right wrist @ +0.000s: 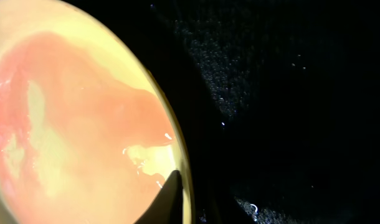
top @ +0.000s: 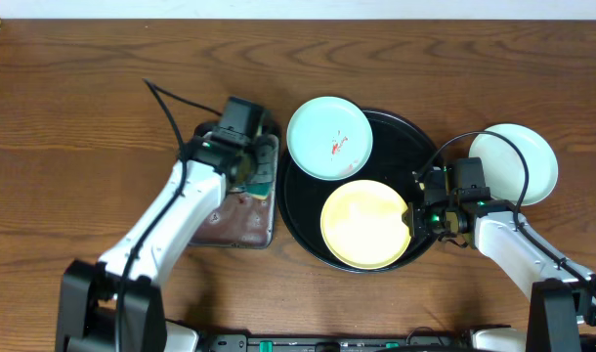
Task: Clean dirty plates on tray and stack at the side
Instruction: 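Dip the green sponge into the soapy metal tray with the left gripper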
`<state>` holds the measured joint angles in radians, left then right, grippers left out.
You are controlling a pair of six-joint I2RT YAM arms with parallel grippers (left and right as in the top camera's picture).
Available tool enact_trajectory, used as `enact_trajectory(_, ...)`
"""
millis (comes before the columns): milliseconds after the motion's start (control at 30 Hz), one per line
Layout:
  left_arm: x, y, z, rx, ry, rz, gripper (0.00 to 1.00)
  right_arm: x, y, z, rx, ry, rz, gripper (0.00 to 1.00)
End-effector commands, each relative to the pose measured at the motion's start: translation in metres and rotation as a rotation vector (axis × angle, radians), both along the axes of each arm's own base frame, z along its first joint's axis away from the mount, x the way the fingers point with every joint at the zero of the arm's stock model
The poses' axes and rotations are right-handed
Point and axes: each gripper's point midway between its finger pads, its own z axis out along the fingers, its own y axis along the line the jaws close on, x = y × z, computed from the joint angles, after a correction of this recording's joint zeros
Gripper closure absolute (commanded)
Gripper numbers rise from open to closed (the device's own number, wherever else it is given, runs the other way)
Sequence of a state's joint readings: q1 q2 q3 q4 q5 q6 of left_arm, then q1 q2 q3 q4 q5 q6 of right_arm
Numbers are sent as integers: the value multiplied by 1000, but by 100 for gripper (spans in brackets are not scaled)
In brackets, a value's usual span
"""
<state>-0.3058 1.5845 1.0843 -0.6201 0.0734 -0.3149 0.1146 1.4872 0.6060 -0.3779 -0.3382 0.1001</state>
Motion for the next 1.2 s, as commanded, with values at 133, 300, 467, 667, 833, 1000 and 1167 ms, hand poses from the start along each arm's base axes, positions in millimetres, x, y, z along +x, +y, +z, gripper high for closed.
enact_trajectory(133,0,19,-56,32,135,-14,92,-4,-2,-6,-20,13,-1,94)
enact_trajectory(300,-5,22,-74,55,187,-18,49,-5,-2,-6,-20,17,-1,91)
enact_trajectory(467,-5,22,-73,54,184,-18,41,-3,-2,-5,-18,5,-1,98)
enact_trajectory(667,-5,22,-73,54,184,-18,92,-4,2,-4,6,11,7,99)
enact_trajectory(833,-5,22,-73,54,185,-18,92,5,3,16,3,-51,34,99)
enact_trajectory(1000,-5,22,-73,54,185,-18,46,25,-8,58,-65,-182,14,99)
enact_trajectory(1167,-5,22,-73,54,185,-18,44,43,-30,97,-198,-349,-11,99)
